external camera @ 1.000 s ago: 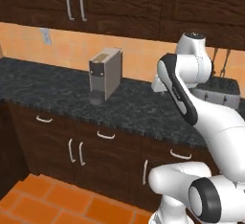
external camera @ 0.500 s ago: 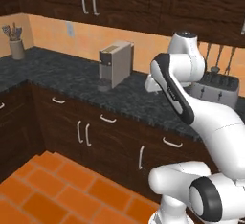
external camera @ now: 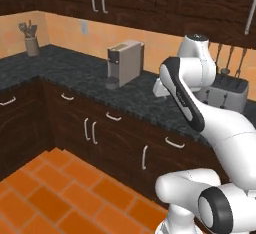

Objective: Take a straw from the drawer in front and place it inside the glass cup on the dining counter.

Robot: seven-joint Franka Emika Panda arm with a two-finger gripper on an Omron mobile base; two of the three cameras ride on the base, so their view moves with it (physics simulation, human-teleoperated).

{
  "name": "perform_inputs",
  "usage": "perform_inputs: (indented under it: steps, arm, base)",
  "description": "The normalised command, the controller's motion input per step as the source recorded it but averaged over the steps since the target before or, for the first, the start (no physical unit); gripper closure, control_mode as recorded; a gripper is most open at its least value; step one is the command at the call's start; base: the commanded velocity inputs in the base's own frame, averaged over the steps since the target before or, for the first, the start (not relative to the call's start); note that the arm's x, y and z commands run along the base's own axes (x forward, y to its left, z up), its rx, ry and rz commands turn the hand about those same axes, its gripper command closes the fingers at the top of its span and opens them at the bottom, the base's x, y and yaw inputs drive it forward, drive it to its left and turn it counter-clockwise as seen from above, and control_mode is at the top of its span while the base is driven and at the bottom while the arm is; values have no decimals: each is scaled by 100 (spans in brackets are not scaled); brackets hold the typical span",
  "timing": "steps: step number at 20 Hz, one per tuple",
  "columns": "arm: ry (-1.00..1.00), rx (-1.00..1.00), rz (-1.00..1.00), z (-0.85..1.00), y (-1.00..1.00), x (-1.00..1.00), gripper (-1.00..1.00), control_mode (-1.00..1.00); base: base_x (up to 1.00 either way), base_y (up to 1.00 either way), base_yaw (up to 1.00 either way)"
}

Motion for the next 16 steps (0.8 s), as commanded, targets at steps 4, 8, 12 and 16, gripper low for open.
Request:
perform_inputs:
  steps: [4, 8, 12, 16]
  arm:
    - [0, 0, 0, 0, 0, 0, -100, 100]
    - [0, 0, 0, 0, 0, 0, -100, 100]
    - [0, 0, 0, 0, 0, 0, -100, 100]
    - [-2, -9, 8, -5, -19, 0, -100, -100]
  base:
    - [-12, -62, 36]
    - [-49, -72, 27]
    - [-21, -55, 18]
    - [0, -11, 4]
